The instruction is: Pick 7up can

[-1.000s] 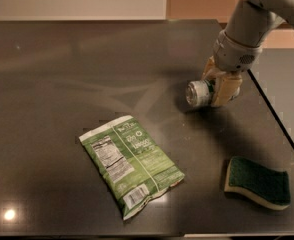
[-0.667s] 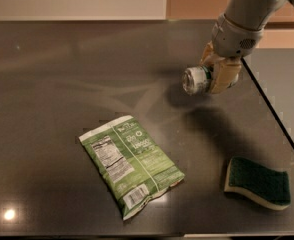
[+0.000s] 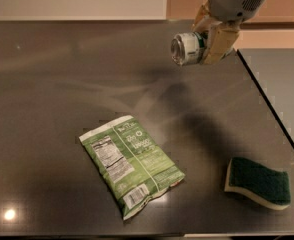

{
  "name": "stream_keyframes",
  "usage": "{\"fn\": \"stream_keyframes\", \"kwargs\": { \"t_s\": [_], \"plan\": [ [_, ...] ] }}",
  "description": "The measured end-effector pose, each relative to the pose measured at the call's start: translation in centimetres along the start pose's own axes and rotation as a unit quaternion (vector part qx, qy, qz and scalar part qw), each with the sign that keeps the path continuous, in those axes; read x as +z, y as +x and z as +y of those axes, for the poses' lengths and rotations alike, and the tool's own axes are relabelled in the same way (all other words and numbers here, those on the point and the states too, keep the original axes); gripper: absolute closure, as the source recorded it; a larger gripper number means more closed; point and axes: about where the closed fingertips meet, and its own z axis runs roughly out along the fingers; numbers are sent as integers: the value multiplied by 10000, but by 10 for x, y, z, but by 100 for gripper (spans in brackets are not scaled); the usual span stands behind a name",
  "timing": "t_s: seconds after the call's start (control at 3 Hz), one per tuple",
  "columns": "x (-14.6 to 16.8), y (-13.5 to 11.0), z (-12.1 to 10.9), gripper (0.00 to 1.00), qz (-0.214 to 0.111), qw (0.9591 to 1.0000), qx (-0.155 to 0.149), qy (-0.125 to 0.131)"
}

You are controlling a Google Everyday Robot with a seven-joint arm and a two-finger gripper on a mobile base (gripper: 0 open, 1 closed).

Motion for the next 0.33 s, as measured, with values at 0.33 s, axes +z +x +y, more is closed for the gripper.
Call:
{"fn": "stream_keyframes", "kwargs": {
  "t_s": [0.33],
  "plan": [
    [2, -1, -9, 100, -16, 9999, -3, 148]
  ]
}}
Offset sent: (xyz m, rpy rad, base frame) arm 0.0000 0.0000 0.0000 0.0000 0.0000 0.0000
